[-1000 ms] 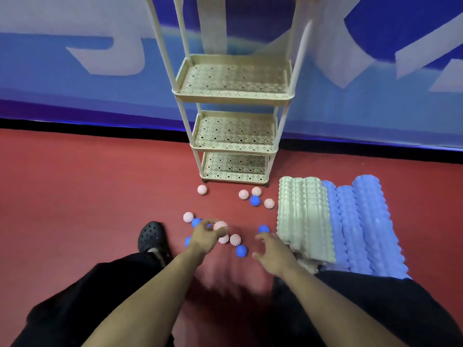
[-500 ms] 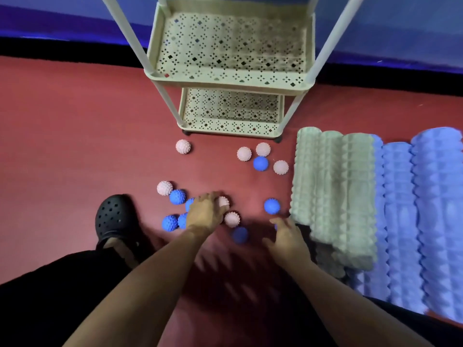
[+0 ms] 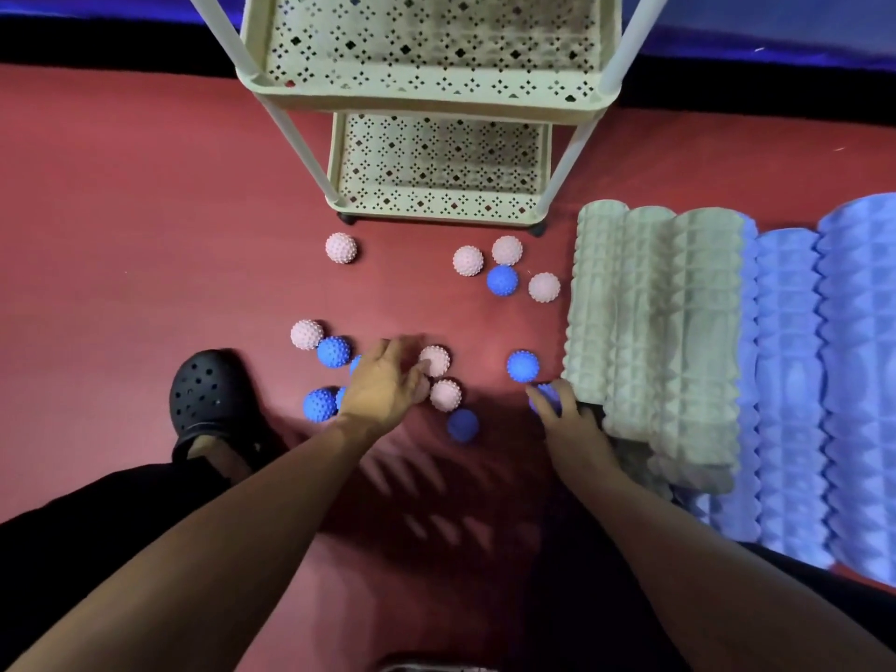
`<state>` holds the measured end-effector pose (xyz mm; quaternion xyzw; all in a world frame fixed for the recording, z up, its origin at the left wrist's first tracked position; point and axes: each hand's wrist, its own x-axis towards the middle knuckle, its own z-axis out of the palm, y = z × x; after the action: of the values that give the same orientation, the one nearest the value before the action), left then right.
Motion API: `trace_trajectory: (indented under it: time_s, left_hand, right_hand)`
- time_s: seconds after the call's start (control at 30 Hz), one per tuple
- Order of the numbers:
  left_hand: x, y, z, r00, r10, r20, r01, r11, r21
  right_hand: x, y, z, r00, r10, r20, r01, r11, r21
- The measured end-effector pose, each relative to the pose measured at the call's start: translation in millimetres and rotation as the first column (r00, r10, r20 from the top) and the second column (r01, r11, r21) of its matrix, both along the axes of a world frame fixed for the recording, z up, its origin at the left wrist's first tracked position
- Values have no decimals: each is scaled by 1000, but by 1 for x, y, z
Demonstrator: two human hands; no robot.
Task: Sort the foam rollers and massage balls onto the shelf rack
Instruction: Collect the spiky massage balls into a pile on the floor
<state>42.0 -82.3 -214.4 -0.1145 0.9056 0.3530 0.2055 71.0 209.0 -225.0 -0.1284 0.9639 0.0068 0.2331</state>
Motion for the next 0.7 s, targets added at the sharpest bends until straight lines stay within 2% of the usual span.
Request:
trace_trajectory:
  time_s: [0.13, 0.23, 0.33, 0.43, 0.53, 0.7]
  left_hand:
    - [12, -27, 4, 996, 47, -78, -59, 986, -155]
    - [23, -40, 4, 990, 115, -81, -129, 971, -200]
    - [30, -43, 4, 983, 171, -63, -181, 960, -215]
    - [33, -41, 5, 977, 209, -26, -210, 955, -209]
    - [35, -43, 6, 971, 236, -25, -236, 954, -184]
    - [45, -58, 5, 938, 345, -16, -342, 919, -194]
  right_hand:
    - [3, -4, -6, 1000, 0, -28, -1, 998, -58]
    - [-2, -6, -6, 996, -85, 8, 84, 966, -246]
    - [-4, -17, 8, 986, -168, 21, 157, 863, -480]
    - [-13, -41, 22, 948, -302, 102, 299, 728, -617]
    - [-36, -74, 25, 912, -348, 218, 401, 639, -657]
    - [-80, -120, 20, 912, -339, 230, 405, 660, -632]
